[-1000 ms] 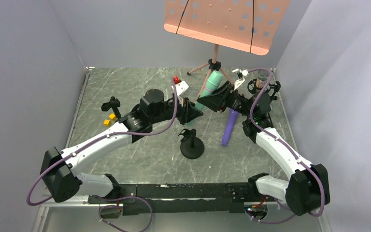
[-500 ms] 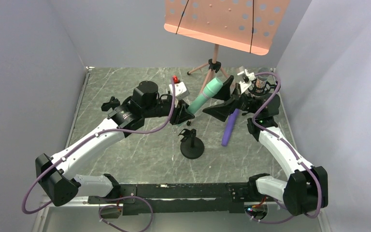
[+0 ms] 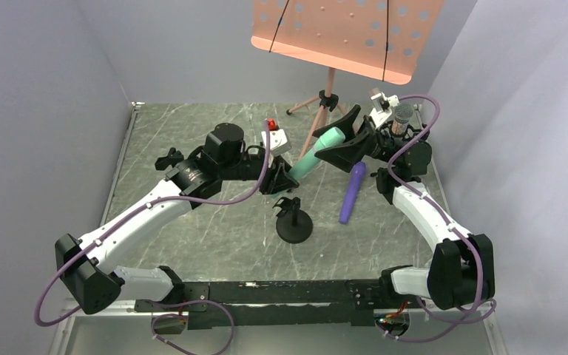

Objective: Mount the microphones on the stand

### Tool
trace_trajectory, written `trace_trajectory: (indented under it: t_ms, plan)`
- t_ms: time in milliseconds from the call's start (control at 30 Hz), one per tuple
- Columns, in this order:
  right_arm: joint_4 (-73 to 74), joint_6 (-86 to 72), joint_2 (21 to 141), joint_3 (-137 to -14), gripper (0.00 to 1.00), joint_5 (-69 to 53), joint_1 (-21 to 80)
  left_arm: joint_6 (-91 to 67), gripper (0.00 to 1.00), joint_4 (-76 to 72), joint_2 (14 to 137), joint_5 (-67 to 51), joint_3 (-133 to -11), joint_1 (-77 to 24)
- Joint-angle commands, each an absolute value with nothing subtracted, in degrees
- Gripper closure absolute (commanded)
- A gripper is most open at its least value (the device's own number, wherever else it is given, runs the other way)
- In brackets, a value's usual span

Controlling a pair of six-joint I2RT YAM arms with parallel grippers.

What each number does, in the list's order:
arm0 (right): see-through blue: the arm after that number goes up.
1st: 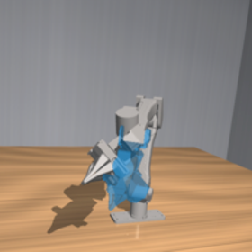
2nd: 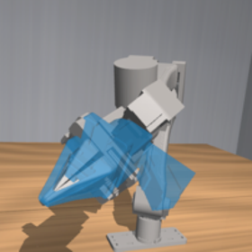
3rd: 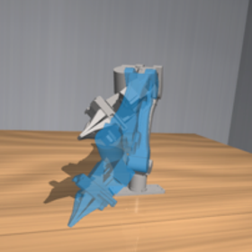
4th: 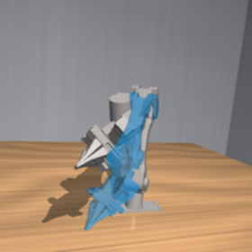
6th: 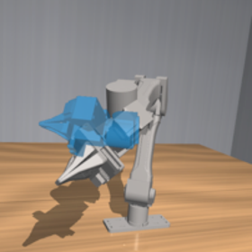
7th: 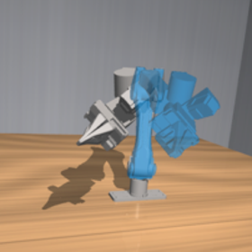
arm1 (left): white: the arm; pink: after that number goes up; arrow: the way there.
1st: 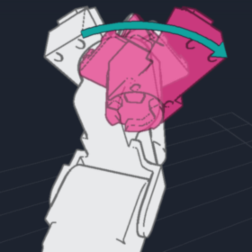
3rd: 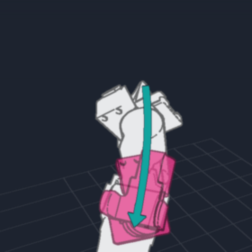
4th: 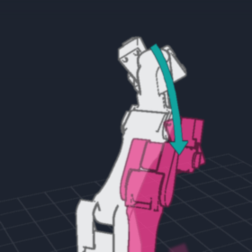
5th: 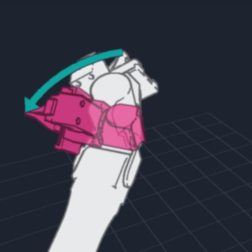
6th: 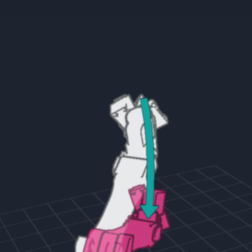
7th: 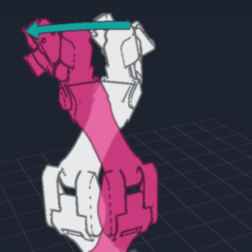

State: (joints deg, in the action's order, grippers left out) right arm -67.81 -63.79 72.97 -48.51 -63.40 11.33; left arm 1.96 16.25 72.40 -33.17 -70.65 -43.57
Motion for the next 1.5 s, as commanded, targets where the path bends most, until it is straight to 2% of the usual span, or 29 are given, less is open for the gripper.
trace_trajectory:
  t_ms: [0, 133, 233, 333, 433, 467, 500, 633, 733, 800, 967, 1000, 1100, 1300, 1367, 1467]
  plan:
    - [-69.7, -64.8, 71.7, -50.2, 0.0, -62.2, 12.3, 2.9, 1.0, 15.1, 73.0, -35.5, -74.2, -43.6]
    - [-69.3, -65.2, 72.1, -50.5, 0.01, -62.0, 12.6, 2.7, 1.0, 15.8, 74.1, -35.9, -75.1, -43.6]
    - [-69.0, -65.3, 72.5, -50.5, 0.11, -62.0, 12.7, 2.7, 1.0, 16.1, 74.3, -35.9, -75.5, -43.6]
    - [-67.6, -63.9, 72.1, -50.7, 0.42, -62.0, 12.7, 2.5, 1.0, 16.2, 74.4, -35.8, -75.5, -43.6]
    - [-66.6, -62.5, 71.4, -50.6, 0.68, -62.0, 12.7, 1.7, 0.96, 15.8, 74.1, -34.7, -75.3, -43.6]
    - [-66.0, -61.8, 71.1, -50.4, 0.74, -62.0, 12.7, 1.1, 0.92, 15.7, 73.9, -34.1, -75.1, -43.6]
    - [-65.2, -60.9, 70.7, -50.2, 0.79, -61.9, 12.7, 0.6, 0.83, 15.5, 73.5, -33.2, -74.8, -43.5]
    - [-59.5, -57.4, 68.7, -50.0, 0.87, -61.3, 12.7, -3.4, 0.33, 13.9, 69.3, -28.4, -71.6, -43.3]
    - [-57.0, -56.5, 66.8, -49.8, 0.89, -60.4, 12.4, -6.6, 0.04, 8.3, 61.9, -24.2, -64.9, -42.1]
    - [-56.8, -57.2, 66.1, -49.6, 0.89, -60.1, 11.8, -8.7, 0.01, 5.4, 55.1, -22.3, -60.0, -41.0]
    - [-57.8, -59.7, 66.1, -49.6, 0.91, -59.2, 10.2, -12.9, 0.01, 0.5, 43.4, -19.9, -47.2, -39.3]
    - [-57.5, -59.6, 66.0, -49.7, 0.91, -59.0, 10.1, -13.1, 0.07, 0.5, 42.7, -20.2, -45.6, -39.2]
    - [-56.5, -59.1, 66.0, -49.5, 0.91, -58.7, 10.1, -12.3, 0.34, 1.4, 43.4, -22.7, -42.6, -39.1]
    - [-53.5, -56.8, 65.7, -49.3, 0.91, -58.5, 9.8, -8.4, 0.96, 0.5, 50.7, -30.8, -42.5, -39.2]
    - [-52.8, -56.3, 65.7, -49.0, 0.91, -58.7, 9.6, -7.7, 0.99, -2.0, 53.0, -33.1, -42.7, -39.4]
    - [-52.3, -55.6, 65.4, -48.3, 0.91, -58.9, 9.5, -5.2, 0.96, -1.3, 55.0, -33.2, -43.2, -39.7]
